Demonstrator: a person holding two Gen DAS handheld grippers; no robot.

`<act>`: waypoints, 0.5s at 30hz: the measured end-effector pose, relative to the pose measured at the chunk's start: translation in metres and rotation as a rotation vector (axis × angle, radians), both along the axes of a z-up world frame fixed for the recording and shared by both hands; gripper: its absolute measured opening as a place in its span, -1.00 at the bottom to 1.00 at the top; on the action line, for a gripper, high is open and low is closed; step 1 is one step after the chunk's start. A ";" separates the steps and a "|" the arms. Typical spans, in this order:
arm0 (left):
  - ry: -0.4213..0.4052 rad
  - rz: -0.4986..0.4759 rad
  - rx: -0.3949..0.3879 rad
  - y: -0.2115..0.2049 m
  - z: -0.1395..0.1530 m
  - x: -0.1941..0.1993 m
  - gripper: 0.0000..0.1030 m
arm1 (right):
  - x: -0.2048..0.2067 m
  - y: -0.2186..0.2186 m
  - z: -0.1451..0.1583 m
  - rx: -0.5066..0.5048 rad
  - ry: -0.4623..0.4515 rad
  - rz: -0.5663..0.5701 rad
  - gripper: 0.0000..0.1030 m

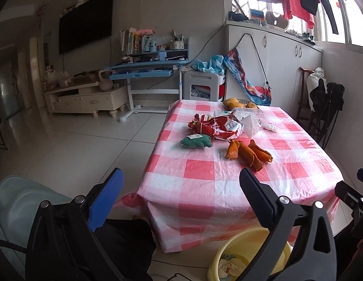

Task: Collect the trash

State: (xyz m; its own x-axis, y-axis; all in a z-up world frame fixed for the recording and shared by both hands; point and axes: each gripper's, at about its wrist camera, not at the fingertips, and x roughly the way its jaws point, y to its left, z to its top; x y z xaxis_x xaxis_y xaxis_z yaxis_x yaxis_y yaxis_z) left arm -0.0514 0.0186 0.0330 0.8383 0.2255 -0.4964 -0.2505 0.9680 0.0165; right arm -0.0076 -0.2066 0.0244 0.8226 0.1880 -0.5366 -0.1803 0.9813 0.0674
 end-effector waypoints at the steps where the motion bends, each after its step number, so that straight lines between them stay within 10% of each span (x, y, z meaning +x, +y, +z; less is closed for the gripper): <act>1: -0.002 0.006 -0.005 0.002 0.001 -0.001 0.86 | 0.000 0.000 0.000 -0.002 -0.001 0.001 0.85; 15: -0.006 0.023 -0.009 0.005 -0.002 0.000 0.86 | 0.001 0.003 -0.002 -0.003 0.009 0.003 0.85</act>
